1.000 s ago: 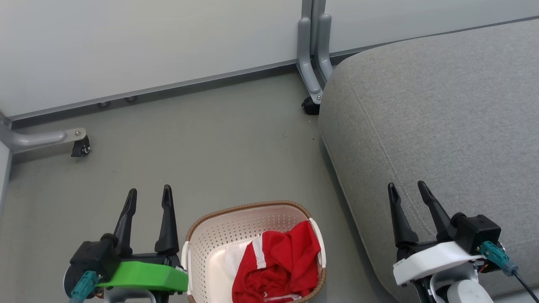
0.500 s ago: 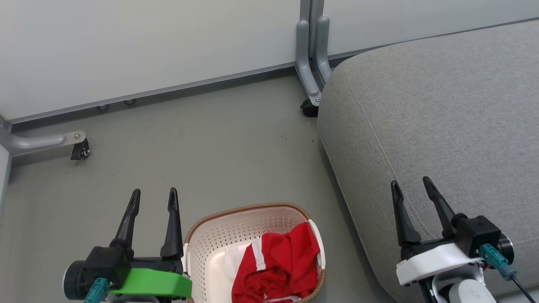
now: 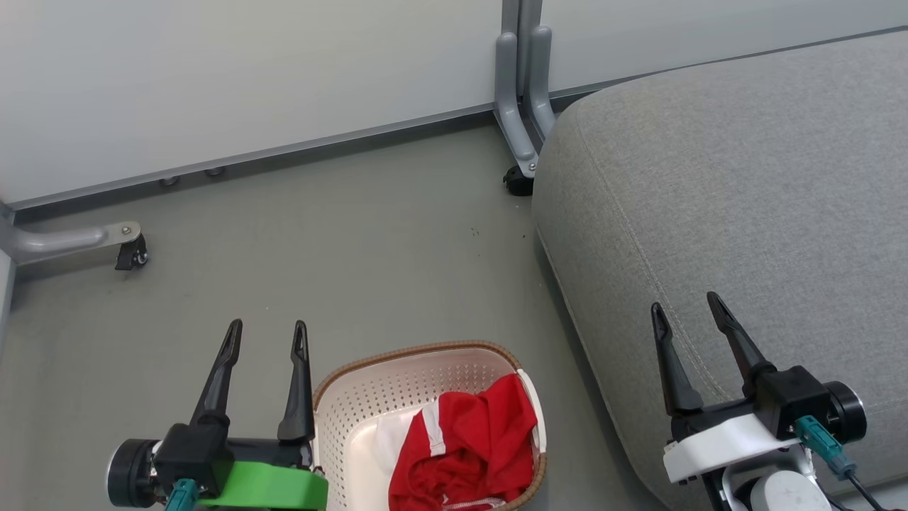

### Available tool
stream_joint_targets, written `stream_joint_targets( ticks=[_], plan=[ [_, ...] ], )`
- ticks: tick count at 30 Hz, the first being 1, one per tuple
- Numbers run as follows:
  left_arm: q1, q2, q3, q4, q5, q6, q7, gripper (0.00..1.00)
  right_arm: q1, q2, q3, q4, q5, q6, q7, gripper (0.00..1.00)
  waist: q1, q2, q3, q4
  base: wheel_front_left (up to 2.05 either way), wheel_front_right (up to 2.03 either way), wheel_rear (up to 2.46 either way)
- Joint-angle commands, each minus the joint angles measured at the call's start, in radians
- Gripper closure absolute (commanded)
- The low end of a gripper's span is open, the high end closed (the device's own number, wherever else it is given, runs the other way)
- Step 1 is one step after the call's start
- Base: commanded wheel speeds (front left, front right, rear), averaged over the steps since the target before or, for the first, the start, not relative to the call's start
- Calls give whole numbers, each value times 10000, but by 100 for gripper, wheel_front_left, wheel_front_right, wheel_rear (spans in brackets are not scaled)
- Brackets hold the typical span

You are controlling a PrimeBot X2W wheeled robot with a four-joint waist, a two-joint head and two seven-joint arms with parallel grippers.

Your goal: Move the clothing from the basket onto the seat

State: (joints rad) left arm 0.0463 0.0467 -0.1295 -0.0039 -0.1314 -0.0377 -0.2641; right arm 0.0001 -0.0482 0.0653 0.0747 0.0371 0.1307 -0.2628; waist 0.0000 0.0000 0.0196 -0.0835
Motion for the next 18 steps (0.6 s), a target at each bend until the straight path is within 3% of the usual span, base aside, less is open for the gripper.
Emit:
stream_joint_targets(
  ticks=[1, 18],
  plan=[
    [85, 67, 24, -30, -15, 13, -5, 0, 133, -36, 6, -34, -52, 1, -32, 0, 0, 0, 11, 0, 0, 0, 0],
    [33, 66, 15, 81, -118, -6, -7, 0, 63, -36, -39, -56, -27, 1, -32, 0, 0, 0, 156, 109, 0, 0, 0]
  ],
)
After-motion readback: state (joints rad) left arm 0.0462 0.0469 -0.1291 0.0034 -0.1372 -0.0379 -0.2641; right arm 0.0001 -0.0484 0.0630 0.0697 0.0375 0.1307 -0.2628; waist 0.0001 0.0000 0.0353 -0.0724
